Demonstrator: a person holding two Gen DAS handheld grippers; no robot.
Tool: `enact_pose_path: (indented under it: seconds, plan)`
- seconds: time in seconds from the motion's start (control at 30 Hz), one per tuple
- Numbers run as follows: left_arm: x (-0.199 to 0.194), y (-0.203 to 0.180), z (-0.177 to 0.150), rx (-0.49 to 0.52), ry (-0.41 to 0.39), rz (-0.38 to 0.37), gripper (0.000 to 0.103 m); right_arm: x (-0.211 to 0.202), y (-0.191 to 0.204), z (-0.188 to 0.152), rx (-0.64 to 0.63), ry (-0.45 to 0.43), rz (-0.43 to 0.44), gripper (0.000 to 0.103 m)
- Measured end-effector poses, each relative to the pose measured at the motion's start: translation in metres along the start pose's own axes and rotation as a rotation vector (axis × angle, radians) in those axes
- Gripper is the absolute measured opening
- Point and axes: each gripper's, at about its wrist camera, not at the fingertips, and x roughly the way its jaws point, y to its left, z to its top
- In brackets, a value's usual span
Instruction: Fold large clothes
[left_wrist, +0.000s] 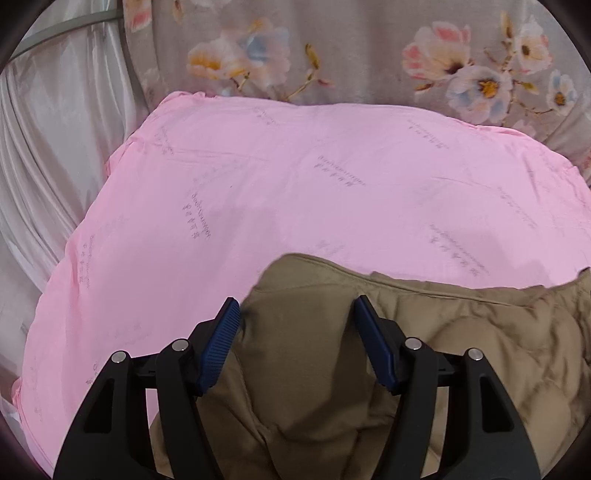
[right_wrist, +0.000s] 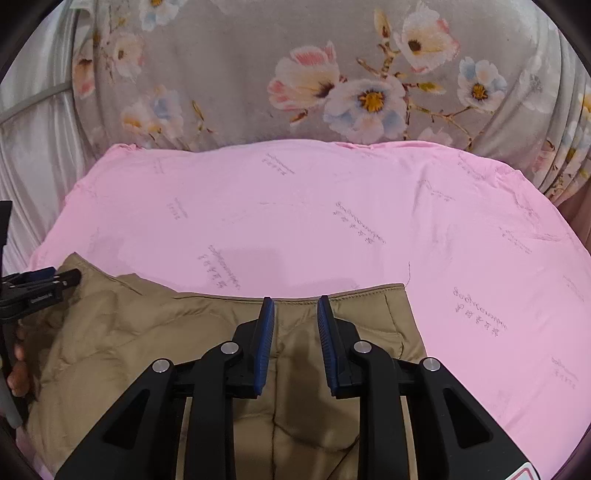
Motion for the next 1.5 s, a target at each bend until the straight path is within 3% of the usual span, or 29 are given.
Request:
enact_pose_path:
  seconds: [0.2, 0.5, 1.33, 1.43, 1.5]
  plan:
    - [0.034, 0.020, -0.013, -0.093, 0.056, -0.010, 0.066, 0.039, -0.024, -0.019, 0.104, 0.098, -0.008, 0.019]
    - [0.046, 0.028, -0.029, -0.175, 0.050, -0.023, 0.077, 0.045, -0.031, -0.037, 0.147, 0.079, 0.014, 0.018]
    - [0.056, 0.024, -0.028, -0.163, 0.049, 0.017, 0.083, 0.050, -0.034, -0.039, 0.179, 0.072, 0.027, 0.020]
    - [0.032, 0.017, -0.026, -0.121, 0.005, 0.077, 0.080, 0.034, -0.029, -0.034, 0.169, 0.057, -0.029, 0.022]
    - [0.004, 0.006, -0.024, -0.090, -0.044, 0.063, 0.080, 0.008, -0.017, -0.028, 0.157, 0.002, 0.024, 0.028]
